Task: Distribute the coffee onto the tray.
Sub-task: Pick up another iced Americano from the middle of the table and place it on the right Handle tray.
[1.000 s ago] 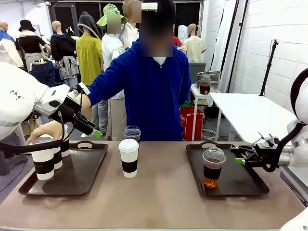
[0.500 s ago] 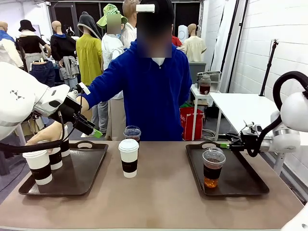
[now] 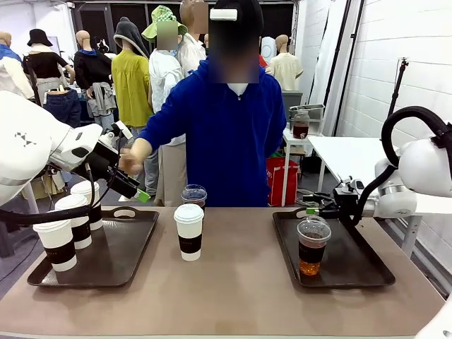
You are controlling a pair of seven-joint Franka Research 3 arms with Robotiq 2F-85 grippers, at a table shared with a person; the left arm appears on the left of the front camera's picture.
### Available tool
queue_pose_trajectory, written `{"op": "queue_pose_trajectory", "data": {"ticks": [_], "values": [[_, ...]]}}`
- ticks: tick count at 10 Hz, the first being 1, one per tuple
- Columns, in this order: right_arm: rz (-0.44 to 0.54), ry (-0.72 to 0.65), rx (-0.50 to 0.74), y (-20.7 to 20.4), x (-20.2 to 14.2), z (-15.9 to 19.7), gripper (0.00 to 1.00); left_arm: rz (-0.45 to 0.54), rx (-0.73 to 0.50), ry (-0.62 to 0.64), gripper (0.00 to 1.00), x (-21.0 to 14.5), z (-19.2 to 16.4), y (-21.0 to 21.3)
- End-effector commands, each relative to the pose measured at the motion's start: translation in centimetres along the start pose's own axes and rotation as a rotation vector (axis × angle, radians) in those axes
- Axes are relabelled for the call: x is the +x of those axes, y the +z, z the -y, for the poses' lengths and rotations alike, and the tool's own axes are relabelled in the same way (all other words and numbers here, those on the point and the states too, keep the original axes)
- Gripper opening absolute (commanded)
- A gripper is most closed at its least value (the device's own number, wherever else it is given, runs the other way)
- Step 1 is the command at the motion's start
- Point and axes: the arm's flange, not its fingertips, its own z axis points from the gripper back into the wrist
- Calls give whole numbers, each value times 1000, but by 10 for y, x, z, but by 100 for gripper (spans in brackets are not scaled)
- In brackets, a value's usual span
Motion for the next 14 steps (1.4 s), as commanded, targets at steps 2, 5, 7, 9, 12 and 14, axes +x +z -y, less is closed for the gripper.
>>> {"op": "queue_pose_trajectory", "data": {"ticks": [2, 5, 7, 9, 12, 14], "values": [[-21, -20, -6, -24, 6, 7, 100, 14, -18, -3, 100, -2, -3, -1], [-10, 1, 16, -18, 2, 2, 100, 14, -18, -3, 100, -2, -3, -1], [-10, 1, 16, -18, 2, 2, 100, 14, -18, -3, 100, -2, -3, -1], [-10, 1, 16, -18, 2, 2, 100, 14, -18, -3, 100, -2, -3, -1], [-15, 0, 10, -17, 2, 3, 100, 14, -18, -3, 100, -2, -3, -1], [-32, -13, -17, -38, 8, 5, 100, 14, -18, -3, 100, -2, -3, -1]]}}
